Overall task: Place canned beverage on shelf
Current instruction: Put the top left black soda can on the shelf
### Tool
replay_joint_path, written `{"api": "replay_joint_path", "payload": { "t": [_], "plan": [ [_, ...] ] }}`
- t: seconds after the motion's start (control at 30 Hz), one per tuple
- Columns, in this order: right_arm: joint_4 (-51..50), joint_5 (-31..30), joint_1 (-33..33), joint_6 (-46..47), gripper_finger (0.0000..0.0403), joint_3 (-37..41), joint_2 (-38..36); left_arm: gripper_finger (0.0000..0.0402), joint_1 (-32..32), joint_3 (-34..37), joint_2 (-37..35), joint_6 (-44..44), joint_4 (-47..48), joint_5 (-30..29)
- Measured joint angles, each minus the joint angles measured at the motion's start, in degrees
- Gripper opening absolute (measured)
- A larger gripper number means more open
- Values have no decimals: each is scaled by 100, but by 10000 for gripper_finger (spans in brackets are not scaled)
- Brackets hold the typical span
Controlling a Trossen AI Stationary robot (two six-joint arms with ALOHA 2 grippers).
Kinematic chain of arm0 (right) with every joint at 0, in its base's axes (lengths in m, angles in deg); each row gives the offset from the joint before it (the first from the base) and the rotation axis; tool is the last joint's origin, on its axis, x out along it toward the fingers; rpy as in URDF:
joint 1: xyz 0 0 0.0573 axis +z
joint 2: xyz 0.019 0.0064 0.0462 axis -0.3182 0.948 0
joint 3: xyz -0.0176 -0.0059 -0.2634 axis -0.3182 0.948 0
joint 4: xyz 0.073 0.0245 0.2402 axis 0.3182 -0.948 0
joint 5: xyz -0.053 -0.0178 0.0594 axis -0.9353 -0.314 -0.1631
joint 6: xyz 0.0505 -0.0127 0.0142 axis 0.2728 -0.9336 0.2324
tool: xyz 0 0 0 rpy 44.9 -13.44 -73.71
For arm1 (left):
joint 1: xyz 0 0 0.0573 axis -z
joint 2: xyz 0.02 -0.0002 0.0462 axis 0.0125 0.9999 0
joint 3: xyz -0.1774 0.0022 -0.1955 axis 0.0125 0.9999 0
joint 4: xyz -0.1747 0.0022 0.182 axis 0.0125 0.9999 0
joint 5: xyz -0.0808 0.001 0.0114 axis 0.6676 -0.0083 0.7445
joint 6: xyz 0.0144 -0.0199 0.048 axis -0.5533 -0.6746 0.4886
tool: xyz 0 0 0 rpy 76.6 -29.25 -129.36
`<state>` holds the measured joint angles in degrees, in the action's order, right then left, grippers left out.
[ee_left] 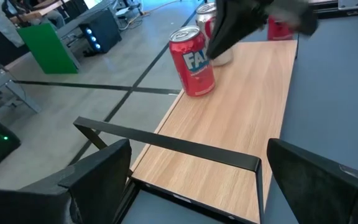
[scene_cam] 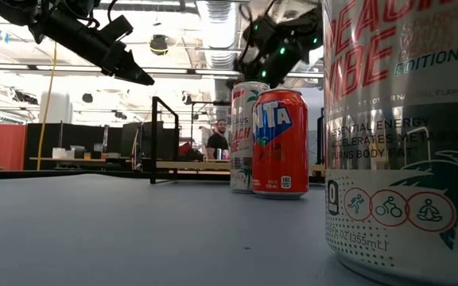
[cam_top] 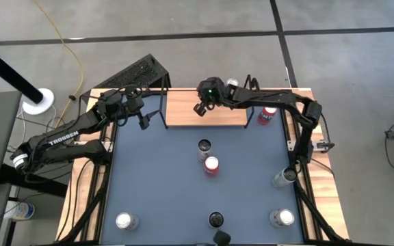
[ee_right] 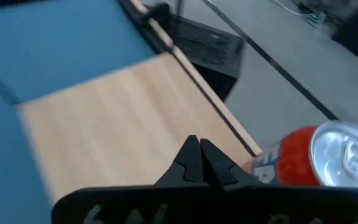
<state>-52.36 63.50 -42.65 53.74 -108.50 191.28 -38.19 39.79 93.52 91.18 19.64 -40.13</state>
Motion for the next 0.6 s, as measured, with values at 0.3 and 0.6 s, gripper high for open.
{"api": "replay_joint_path", "payload": {
  "t": [0.3, 0.6],
  "plan": [
    [-1357, 652, 392, -173, 0, -4, -1119, 364, -2, 0, 0, 21, 34, 547],
    [-2646, 93, 1722, 693, 0, -4, -1859, 364, 292, -2, 0, -35, -55, 1814]
  ]
}}
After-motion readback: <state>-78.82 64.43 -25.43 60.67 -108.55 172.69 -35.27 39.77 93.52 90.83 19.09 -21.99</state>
